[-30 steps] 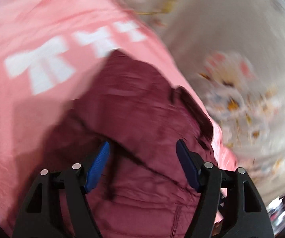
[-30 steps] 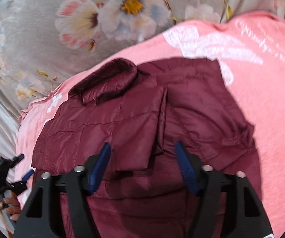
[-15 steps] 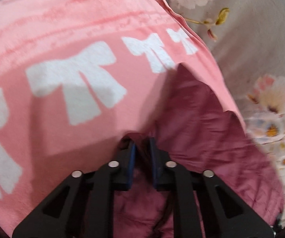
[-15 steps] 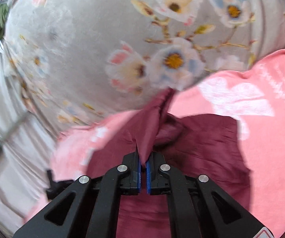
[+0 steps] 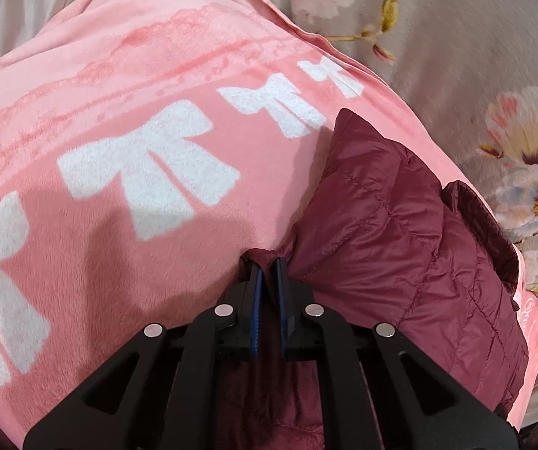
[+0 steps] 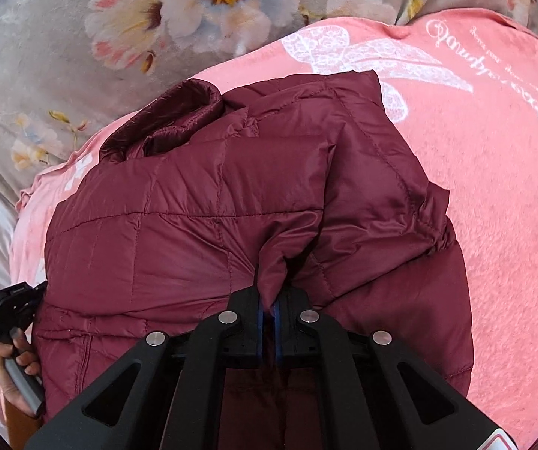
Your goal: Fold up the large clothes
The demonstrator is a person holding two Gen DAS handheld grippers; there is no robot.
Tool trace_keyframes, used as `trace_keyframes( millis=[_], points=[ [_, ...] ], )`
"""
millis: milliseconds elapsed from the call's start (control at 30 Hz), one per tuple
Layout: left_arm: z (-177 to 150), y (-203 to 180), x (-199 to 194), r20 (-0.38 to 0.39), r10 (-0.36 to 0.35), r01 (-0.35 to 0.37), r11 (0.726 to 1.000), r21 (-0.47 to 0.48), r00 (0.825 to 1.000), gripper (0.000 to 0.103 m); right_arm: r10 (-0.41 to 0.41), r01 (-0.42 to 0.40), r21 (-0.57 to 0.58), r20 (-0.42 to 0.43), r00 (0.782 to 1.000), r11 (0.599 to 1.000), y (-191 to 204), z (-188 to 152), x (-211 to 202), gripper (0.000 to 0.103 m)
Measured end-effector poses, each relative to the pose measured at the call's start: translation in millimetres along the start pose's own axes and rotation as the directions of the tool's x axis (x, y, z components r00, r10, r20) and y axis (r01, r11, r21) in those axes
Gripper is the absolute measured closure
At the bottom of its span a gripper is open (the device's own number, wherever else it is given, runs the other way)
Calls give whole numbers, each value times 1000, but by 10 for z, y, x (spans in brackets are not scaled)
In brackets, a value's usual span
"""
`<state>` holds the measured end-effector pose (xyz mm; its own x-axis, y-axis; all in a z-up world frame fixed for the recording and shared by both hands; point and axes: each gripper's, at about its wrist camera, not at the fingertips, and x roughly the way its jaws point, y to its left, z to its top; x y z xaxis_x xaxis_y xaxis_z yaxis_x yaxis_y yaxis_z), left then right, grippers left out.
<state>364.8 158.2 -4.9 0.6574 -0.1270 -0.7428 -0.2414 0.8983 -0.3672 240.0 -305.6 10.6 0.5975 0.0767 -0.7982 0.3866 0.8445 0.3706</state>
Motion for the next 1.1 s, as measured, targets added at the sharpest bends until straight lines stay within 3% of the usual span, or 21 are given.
trace_keyframes(
  millis=[233,300,367,433,500,600,700,733,833,967,1100],
  points=[
    [-8,14,-5,5,-1,1,1000,-3,1000,96,103,-101,81,-20,994,992,-182,24,-41,102],
    [-4,20,-46,3,1,-1,1000,4,1000,96,95,-92,86,-23,995,992,-197,14,-180,98],
    [10,45,-155,12,11,-11,1000,27,1000,95,44,-44,72,-1,999,996,-200,-24,-415,84],
    [35,82,-313,14,17,-18,998,67,1000,94,-21,19,43,41,999,999,-175,-20,-617,83],
    [77,84,-457,8,29,-30,994,108,1000,94,-42,41,13,94,995,999,-85,54,-809,83],
    [210,-23,-779,57,-10,1,988,155,998,94,13,-7,-46,138,990,999,249,258,-904,83],
    [385,-513,-1005,118,-83,51,967,249,990,88,65,-42,-153,152,986,987,780,452,-727,83],
    [414,-665,-1012,123,-101,64,960,274,987,80,82,-52,-193,151,985,980,969,502,-618,83],
    [475,-1265,-813,101,-141,95,926,365,985,75,97,-54,-279,145,985,959,1365,631,-308,83],
    [388,-1693,-359,52,-87,55,893,447,995,75,113,-62,-286,165,980,956,1464,768,-39,83],
    [280,-1698,116,-19,-25,31,899,438,1000,75,79,-65,-224,56,995,972,1329,753,423,83]
  ],
)
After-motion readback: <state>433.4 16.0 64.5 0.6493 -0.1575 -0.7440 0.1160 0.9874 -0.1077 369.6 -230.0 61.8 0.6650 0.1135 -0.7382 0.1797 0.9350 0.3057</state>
